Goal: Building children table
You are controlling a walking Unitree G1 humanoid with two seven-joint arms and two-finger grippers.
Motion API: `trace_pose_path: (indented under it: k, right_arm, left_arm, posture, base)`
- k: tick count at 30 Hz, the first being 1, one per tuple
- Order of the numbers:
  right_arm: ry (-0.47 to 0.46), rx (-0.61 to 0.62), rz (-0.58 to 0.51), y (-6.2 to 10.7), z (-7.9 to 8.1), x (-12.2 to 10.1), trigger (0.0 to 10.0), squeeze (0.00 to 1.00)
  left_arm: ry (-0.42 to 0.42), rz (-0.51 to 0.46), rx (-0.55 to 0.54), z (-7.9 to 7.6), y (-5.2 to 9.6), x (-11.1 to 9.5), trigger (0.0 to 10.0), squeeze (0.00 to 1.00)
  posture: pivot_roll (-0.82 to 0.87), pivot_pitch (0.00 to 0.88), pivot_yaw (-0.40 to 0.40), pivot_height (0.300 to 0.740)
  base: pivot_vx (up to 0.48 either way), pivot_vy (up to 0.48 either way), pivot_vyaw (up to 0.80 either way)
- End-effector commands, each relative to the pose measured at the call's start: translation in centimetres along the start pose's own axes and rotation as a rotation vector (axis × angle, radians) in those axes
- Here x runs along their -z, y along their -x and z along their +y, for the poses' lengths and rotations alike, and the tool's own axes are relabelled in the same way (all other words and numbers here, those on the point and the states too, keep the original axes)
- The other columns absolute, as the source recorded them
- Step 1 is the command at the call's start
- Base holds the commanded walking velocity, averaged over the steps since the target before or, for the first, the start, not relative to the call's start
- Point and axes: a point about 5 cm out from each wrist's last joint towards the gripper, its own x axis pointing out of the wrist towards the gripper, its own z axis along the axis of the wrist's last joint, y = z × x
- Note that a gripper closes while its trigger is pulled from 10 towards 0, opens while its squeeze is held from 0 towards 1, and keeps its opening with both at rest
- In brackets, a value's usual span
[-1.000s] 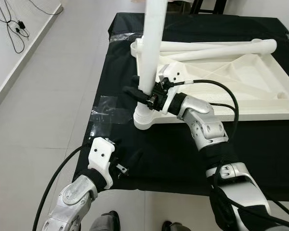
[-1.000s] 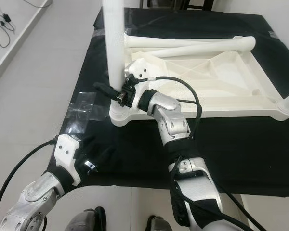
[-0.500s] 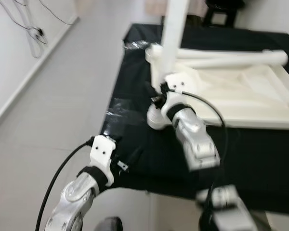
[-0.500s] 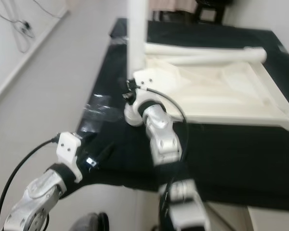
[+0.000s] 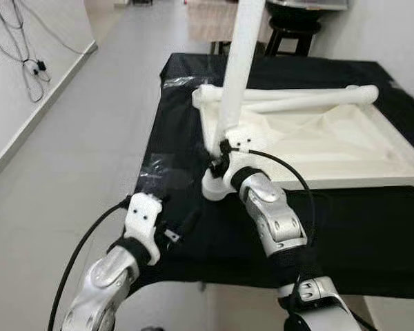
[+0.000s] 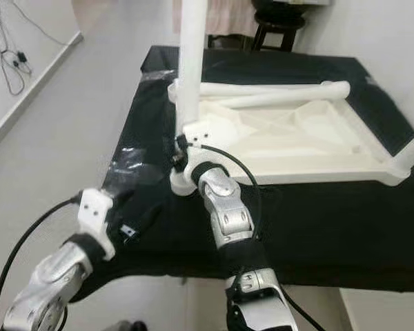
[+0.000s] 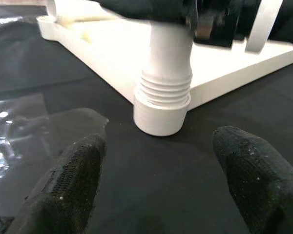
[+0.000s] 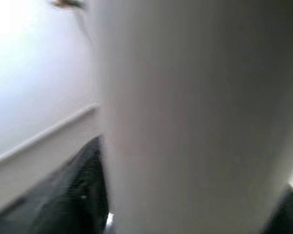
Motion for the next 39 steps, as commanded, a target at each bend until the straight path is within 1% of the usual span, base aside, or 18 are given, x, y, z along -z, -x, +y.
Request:
trace_pose_path:
  k: [1,2,3,5,7,12,13,14,15,26,30,33,34,35,36,37,38,39]
  right_arm:
    - [-0.026,-0.114,-0.022,-0.3,0.4,-0.7,10.0,0.11]
    - [-0.042,-0.172,-0.016,-0.3,0.4,-0.8,10.0,0.11]
    - [0.007,-0.243,-0.021,-0.2,0.3,-1.1,10.0,0.00]
    - [0.075,-0.393,-0.014,-0.1,-0.3,-1.6,10.0,0.00]
    - [0.075,-0.497,-0.002,-0.2,-0.7,-2.1,10.0,0.00]
    - [0.050,-0.573,-0.007,-0.8,-1.2,-2.8,9.8,0.00]
    - [0.032,-0.581,-0.012,-0.9,-1.3,-2.9,3.1,0.00]
    - [0.032,-0.581,-0.012,-0.9,-1.3,-2.9,3.1,0.00]
    - [0.019,-0.589,-0.014,-0.9,-1.4,-3.0,0.0,0.00]
    - [0.026,-0.587,-0.015,-0.8,-2.3,-2.7,0.0,0.00]
    - [0.070,-0.459,-0.001,-0.4,-3.3,-2.2,0.0,0.00]
    - [0.066,-0.025,0.105,0.9,-4.8,0.9,0.0,0.00]
    - [0.066,-0.025,0.105,0.9,-4.8,0.9,0.0,0.00]
    - [0.020,0.191,0.168,2.1,-4.2,2.9,0.0,0.00]
    - [0.020,0.309,0.195,3.3,-3.0,4.2,0.0,0.00]
    - [0.020,0.309,0.195,3.3,-3.0,4.2,0.0,0.00]
    - [0.010,0.364,0.205,4.0,-1.1,5.2,0.0,0.00]
    - [0.010,0.364,0.205,4.0,-1.1,5.2,0.0,0.00]
  left_arm:
    - [-0.004,0.015,-0.006,0.1,0.1,0.4,10.0,0.00]
    - [-0.003,0.015,-0.006,0.1,0.1,0.4,10.0,0.00]
    - [-0.004,0.015,-0.005,0.0,0.0,0.4,10.0,0.00]
    - [-0.005,0.015,-0.005,0.0,0.0,0.5,10.0,0.00]
    - [-0.004,0.014,-0.006,0.0,0.0,0.5,10.0,0.00]
    - [-0.004,0.012,-0.008,-0.1,0.0,0.5,10.0,0.00]
    - [-0.003,0.012,-0.009,-0.2,0.0,0.5,10.0,0.00]
    - [-0.003,0.012,-0.009,-0.2,0.0,0.5,10.0,0.00]
    - [-0.003,0.011,-0.009,-0.2,0.0,0.5,10.0,0.00]
    - [-0.004,0.008,-0.010,-0.3,0.1,0.4,10.0,0.00]
    - [-0.001,0.008,-0.010,-0.3,0.1,0.4,10.0,0.00]
    - [-0.002,0.011,-0.008,-0.2,0.2,0.5,10.0,0.00]
    - [-0.002,0.011,-0.008,-0.2,0.2,0.5,10.0,0.00]
    - [-0.003,0.011,-0.008,-0.2,0.2,0.5,10.0,0.00]
    - [-0.004,0.011,-0.007,-0.2,0.2,0.5,10.0,0.00]
    - [-0.004,0.011,-0.007,-0.2,0.2,0.5,10.0,0.00]
    - [-0.006,0.013,-0.007,-0.1,0.2,0.6,10.0,0.00]
    - [-0.006,0.013,-0.007,-0.1,0.2,0.6,10.0,0.00]
  posture:
    - [0.12,0.154,-0.022,0.740]
    - [0.12,0.154,-0.022,0.740]
    - [0.13,0.150,-0.023,0.740]
    - [0.13,0.152,-0.025,0.740]
    - [0.14,0.152,-0.027,0.740]
    - [0.14,0.158,-0.031,0.740]
    - [0.14,0.158,-0.032,0.740]
    - [0.14,0.158,-0.032,0.740]
    - [0.15,0.160,-0.033,0.740]
    - [0.14,0.167,-0.038,0.740]
    - [0.13,0.168,-0.038,0.740]
    - [0.13,0.161,-0.044,0.740]
    - [0.13,0.161,-0.044,0.740]
    - [0.13,0.167,-0.042,0.740]
    - [0.13,0.168,-0.037,0.740]
    - [0.13,0.168,-0.037,0.740]
    - [0.12,0.157,-0.032,0.740]
    - [0.12,0.157,-0.032,0.740]
  base:
    - [0.000,0.000,0.00]
    - [0.000,0.000,0.00]
    - [0.000,0.000,0.00]
    - [0.000,0.000,0.00]
    - [0.000,0.000,0.00]
    - [0.000,0.000,0.00]
    - [0.000,0.000,0.00]
    - [0.000,0.000,0.00]
    - [0.000,0.000,0.00]
    - [0.000,0.000,0.00]
    - [0.000,0.000,0.00]
    - [0.000,0.000,0.00]
    - [0.000,0.000,0.00]
    - [0.000,0.000,0.00]
    - [0.000,0.000,0.00]
    - [0.000,0.000,0.00]
    - [0.000,0.000,0.00]
    - [0.000,0.000,0.00]
